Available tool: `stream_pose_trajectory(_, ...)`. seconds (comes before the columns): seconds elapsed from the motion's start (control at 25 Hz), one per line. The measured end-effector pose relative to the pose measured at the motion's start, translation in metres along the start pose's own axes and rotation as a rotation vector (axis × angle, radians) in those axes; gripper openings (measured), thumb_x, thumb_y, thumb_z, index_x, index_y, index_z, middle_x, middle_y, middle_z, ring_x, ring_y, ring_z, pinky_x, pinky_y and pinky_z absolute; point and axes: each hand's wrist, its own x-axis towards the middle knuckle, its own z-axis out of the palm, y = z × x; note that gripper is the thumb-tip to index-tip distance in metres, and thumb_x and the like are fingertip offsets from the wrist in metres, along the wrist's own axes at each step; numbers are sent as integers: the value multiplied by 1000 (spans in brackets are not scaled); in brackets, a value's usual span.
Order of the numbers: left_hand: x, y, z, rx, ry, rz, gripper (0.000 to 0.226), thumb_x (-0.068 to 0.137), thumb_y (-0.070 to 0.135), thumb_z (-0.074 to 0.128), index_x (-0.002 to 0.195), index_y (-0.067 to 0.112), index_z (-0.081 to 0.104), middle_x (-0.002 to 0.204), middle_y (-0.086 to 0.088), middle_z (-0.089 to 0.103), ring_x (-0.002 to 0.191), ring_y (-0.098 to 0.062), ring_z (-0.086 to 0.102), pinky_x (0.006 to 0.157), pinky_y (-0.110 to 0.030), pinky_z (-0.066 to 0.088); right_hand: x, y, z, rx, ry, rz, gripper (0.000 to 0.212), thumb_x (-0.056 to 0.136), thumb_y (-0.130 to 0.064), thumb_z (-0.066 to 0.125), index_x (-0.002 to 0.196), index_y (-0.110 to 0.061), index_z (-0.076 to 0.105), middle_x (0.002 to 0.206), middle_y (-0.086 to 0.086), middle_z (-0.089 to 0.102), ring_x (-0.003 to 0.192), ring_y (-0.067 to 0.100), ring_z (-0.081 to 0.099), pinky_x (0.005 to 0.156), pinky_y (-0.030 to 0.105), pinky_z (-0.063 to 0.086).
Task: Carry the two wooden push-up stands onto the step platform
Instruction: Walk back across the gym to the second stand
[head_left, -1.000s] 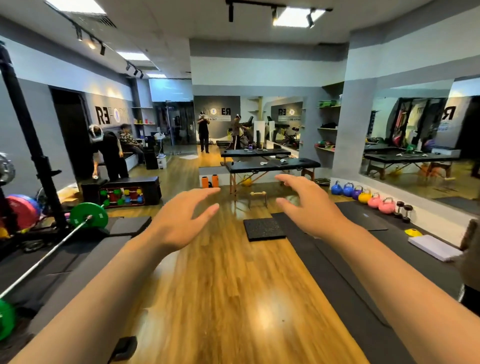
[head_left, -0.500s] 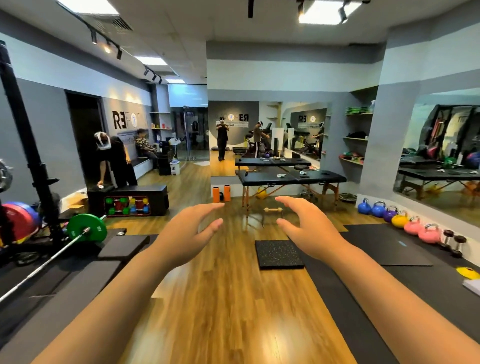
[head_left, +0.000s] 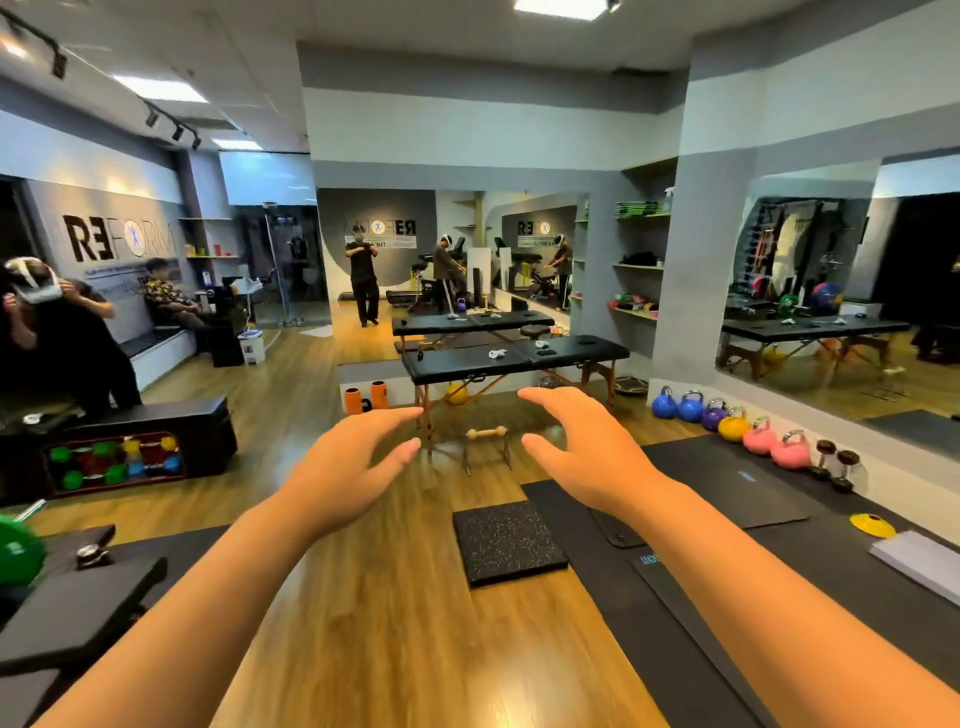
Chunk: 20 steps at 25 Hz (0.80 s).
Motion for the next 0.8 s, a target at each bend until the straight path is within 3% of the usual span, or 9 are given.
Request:
stream_pose_trajectory(0.28, 169, -76, 115, 12, -29, 13, 50, 103, 53, 46, 151, 41, 44, 150, 16, 52, 140, -6, 44, 109, -26, 33, 151, 146, 64, 11, -17, 18, 53, 100, -38, 57, 151, -36, 43, 150, -6, 49, 139, 18, 43, 107, 39, 43)
stream_pose_trajectory(0.56, 341, -132, 229, 34, -59, -123, 48, 103, 53, 46, 150, 44, 43, 150, 15, 53, 139, -11, 47, 108, -32, 40, 320, 308, 107, 42, -93, -4, 52, 100, -38, 56, 150, -35, 45, 148, -4, 50, 136, 18, 44, 102, 39, 45)
stream_pose_trajectory(0.8, 466, -169, 315, 26, -79, -133, 47, 103, 51, 48, 149, 42, 45, 147, 13, 55, 136, -12, 49, 107, -34, 41, 425, 419, 148, 42, -129, 18, 52, 99, -38, 56, 150, -36, 45, 146, -6, 52, 133, 17, 45, 99, 38, 46)
